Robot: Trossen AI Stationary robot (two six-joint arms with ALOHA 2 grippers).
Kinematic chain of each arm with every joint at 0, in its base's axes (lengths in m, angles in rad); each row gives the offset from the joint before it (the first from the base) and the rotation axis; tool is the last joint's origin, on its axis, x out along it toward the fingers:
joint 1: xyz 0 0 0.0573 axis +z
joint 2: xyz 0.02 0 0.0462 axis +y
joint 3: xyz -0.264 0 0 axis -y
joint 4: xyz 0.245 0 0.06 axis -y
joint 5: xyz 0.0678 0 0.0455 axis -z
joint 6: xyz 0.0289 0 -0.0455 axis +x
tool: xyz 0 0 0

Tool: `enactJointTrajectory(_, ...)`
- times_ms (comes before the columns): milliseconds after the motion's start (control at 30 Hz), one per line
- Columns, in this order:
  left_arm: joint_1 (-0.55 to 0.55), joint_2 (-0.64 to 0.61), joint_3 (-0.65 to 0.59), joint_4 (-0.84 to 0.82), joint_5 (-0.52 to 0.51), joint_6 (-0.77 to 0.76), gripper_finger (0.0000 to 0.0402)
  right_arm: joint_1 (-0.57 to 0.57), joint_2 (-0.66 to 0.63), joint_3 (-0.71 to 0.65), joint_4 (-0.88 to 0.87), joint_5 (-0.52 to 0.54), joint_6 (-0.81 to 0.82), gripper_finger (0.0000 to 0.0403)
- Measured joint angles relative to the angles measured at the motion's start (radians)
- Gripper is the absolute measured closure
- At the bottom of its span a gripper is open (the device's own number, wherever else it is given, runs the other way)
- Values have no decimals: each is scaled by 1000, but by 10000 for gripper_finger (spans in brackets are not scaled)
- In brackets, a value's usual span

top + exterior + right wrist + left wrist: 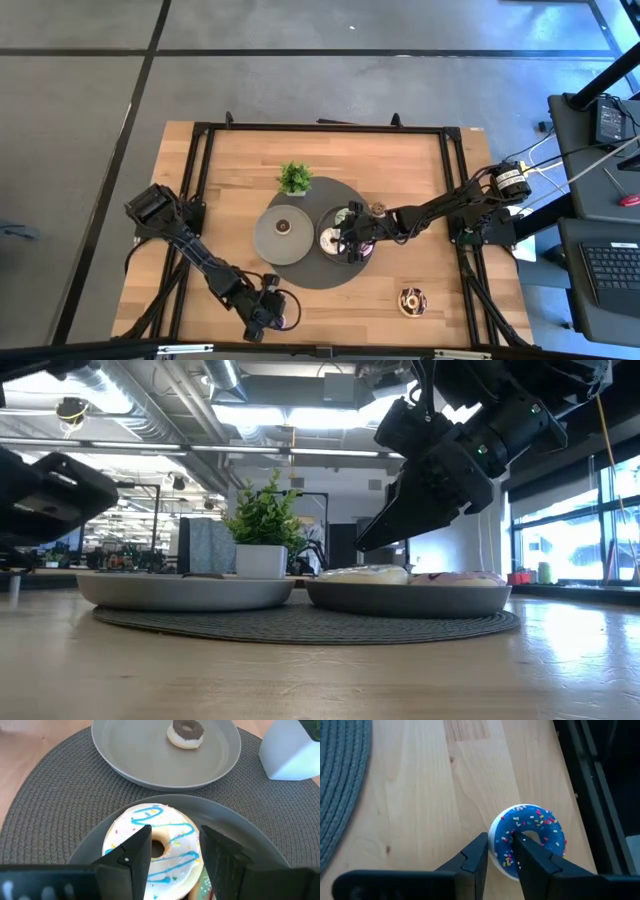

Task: Pick & Place donuts
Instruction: Put the small purple donut on the gray plate

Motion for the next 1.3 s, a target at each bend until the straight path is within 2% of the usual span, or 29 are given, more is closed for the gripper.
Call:
enactJointTrajectory(367,9,-35,-3,-22,22,53,369,0,0,0,0,0,-7,235)
enactJointTrajectory(533,34,-123,-3,-94,11,-6,388,0,0,0,1,0,-7,235)
enactJointTrajectory(600,50,-169,-3,-166,-30,-62,390,0,0,0,1,0,-7,235)
enactJointTrajectory(767,102,-271,-3,-441,-227,-245,392,0,0,0,1,0,-21,235)
enactJointTrajectory(867,141,-316,-4,-590,-298,-354,392,0,0,1,-6,0,-22,235)
enactJointTrajectory(933,172,-342,-23,-627,-319,-400,392,0,0,1,-10,0,-23,235)
enactJointTrajectory(1033,228,-374,-71,-604,-297,-410,392,0,0,1,-15,0,-25,235)
enactJointTrajectory(1300,369,-424,-228,-433,-161,-374,393,-21,0,1,-55,0,-25,235)
